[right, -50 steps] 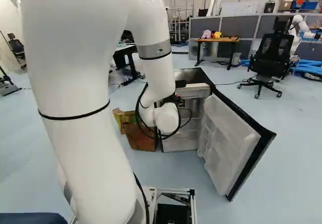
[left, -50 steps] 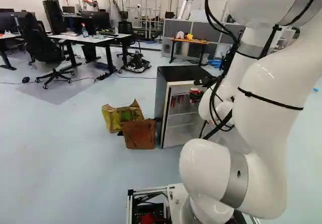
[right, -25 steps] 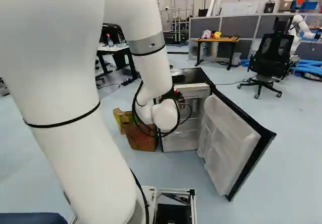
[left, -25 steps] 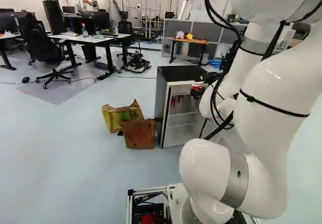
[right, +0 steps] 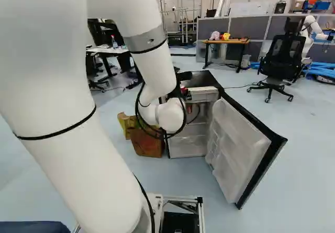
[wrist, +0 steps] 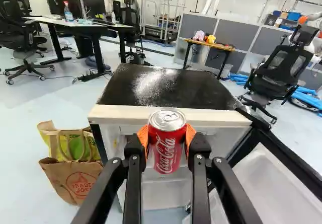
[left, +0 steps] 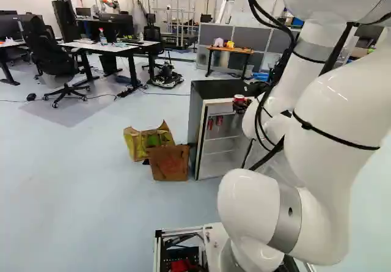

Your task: Grab a drink from the fridge

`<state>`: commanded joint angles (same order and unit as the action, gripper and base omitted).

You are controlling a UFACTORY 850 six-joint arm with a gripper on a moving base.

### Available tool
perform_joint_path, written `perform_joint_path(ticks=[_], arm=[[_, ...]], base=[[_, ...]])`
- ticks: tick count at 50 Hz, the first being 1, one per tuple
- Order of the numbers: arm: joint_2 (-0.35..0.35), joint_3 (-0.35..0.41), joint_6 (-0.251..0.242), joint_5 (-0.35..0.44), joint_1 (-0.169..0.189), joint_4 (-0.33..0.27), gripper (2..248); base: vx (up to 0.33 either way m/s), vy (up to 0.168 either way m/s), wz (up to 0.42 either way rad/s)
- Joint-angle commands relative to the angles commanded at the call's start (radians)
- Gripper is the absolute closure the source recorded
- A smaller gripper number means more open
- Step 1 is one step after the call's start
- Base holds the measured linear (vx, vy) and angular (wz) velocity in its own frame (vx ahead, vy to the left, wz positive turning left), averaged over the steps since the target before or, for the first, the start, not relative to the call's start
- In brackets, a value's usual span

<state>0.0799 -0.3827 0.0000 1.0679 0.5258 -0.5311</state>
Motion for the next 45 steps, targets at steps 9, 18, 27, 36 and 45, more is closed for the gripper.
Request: perform_joint_path(ticks=[9,18,27,36,45], arm=[[-0.014,-0.011,0.0,0.0,-0.01,0.02,157],[-0.024,-0.025,0.0,0.0,-0.023,0.039,157],[-0.027,-0.046,0.0,0.0,-0.043,0.059,157],[-0.026,-0.072,0.0,0.0,-0.065,0.079,157],[-0.022,-0.099,0.0,0.0,-0.089,0.098,157]], base=[[0.0,0.0,0.0],[0.0,0.0,0.0],[0.0,0.0,0.0],[0.0,0.0,0.0],[0.0,0.0,0.0]])
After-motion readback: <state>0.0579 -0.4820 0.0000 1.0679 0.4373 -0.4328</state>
